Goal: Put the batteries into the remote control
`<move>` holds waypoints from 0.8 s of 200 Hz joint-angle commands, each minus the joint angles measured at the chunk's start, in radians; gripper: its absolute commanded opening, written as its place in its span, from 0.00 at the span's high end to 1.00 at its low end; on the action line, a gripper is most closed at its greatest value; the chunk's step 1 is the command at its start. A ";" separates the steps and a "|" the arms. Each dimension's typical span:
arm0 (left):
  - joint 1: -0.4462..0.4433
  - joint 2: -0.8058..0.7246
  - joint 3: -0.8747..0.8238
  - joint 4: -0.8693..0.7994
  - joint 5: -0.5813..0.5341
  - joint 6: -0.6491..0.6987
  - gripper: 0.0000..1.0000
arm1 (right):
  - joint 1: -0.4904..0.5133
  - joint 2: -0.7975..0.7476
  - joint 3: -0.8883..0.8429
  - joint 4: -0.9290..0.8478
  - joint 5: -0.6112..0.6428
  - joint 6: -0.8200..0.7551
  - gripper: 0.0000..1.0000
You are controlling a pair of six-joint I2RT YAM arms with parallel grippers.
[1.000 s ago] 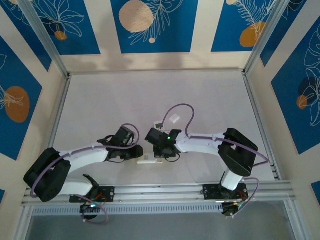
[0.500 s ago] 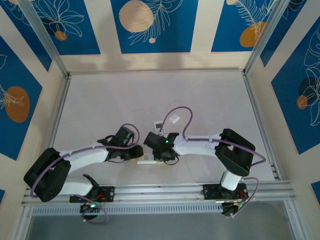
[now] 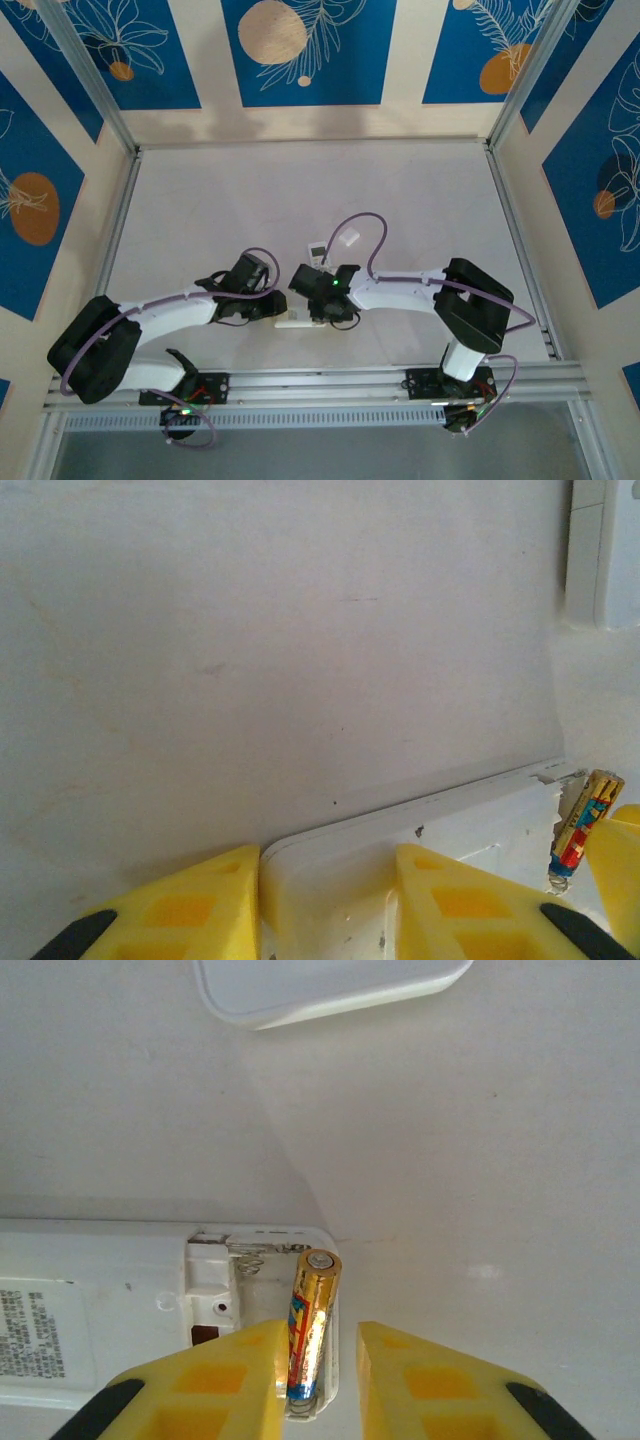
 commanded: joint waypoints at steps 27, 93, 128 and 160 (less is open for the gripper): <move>-0.039 0.051 -0.027 -0.040 0.013 -0.012 0.68 | -0.025 -0.015 0.015 0.007 -0.003 -0.019 0.74; -0.038 0.057 -0.025 -0.034 0.013 -0.009 0.68 | -0.036 0.004 0.005 0.048 -0.041 -0.023 0.75; -0.039 0.061 -0.020 -0.034 0.016 -0.009 0.68 | -0.036 0.024 0.007 0.038 -0.042 -0.030 0.81; -0.039 0.065 -0.018 -0.033 0.016 -0.009 0.68 | -0.023 0.041 0.014 -0.013 -0.010 -0.039 0.82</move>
